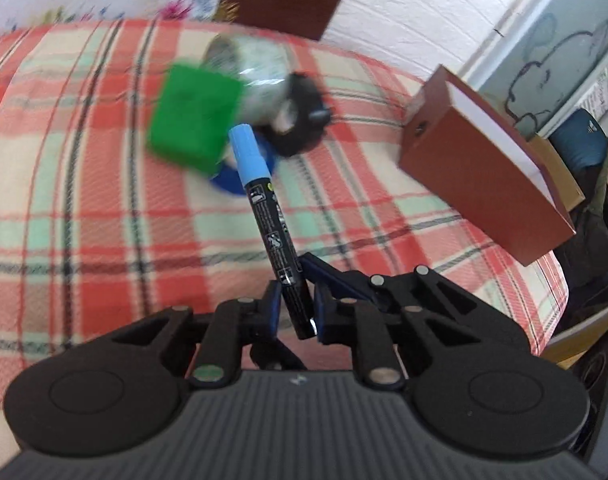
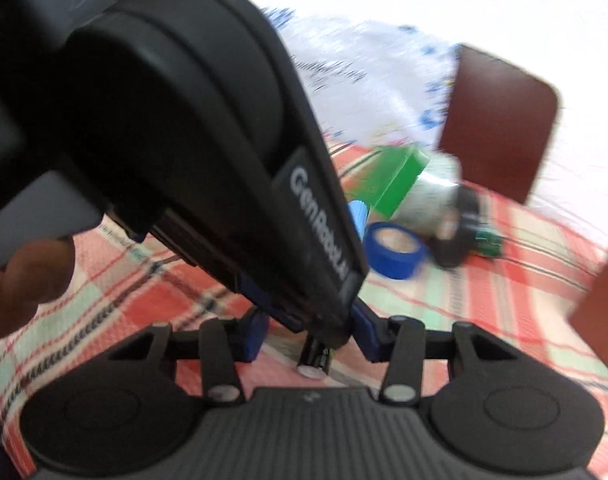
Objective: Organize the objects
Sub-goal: 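Lower the marker into the brown box and open the left gripper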
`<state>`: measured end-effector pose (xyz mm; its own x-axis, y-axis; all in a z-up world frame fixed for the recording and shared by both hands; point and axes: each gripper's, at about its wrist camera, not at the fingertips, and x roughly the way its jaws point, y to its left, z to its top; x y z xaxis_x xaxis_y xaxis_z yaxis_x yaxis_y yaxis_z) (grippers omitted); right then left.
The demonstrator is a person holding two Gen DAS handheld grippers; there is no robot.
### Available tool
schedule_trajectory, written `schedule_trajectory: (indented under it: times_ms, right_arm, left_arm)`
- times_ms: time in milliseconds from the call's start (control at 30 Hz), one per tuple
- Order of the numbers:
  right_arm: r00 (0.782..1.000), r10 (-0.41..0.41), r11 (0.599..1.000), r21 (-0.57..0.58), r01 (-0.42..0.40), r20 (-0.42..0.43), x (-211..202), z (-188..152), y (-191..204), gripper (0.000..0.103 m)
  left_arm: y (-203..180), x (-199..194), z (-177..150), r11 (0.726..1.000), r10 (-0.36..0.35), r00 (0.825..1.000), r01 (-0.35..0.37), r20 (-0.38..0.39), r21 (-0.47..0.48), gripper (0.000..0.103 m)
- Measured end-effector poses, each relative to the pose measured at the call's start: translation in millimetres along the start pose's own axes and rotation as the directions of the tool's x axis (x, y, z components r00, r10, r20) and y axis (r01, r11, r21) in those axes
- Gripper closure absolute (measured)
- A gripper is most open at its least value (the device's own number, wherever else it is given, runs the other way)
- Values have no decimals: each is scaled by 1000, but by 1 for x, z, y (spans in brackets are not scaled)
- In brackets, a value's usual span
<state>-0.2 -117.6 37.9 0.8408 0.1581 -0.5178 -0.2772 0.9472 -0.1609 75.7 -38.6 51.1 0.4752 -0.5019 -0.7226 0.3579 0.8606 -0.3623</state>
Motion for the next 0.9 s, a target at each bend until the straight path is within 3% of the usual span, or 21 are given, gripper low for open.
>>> schedule_trajectory:
  times_ms: [167,367,600,733,800,900]
  right_arm:
    - [987,-103,993,71,95,127,-34,3,-42,59]
    - [938,-274,954,185,237,212,-57,6,-122,59]
    - [884,-433,883,278,377,177,-62,-3,-221,59]
    - [874,-470,849,335,408,126,-53,-14,-260,53]
    - [871,-480,834,362,417,102,-49,-20,-271,49]
    - [871,-477,827,396,400,116,-53,-27,-271,47]
  left_arm:
    - [-62,-3,25,992,-9,999,2,48,125,84]
    - [-151,30,68,949,-57,995,30,77,315,84]
    - [-224,90,100,903,-138,989,105,51,417,84]
    - [-247,125,106,892,-163,986,142,13,429,83]
    - [-253,130,103,905,-127,992,105,26,412,83]
    - [-250,120,98,904,-126,991,97,43,416,83]
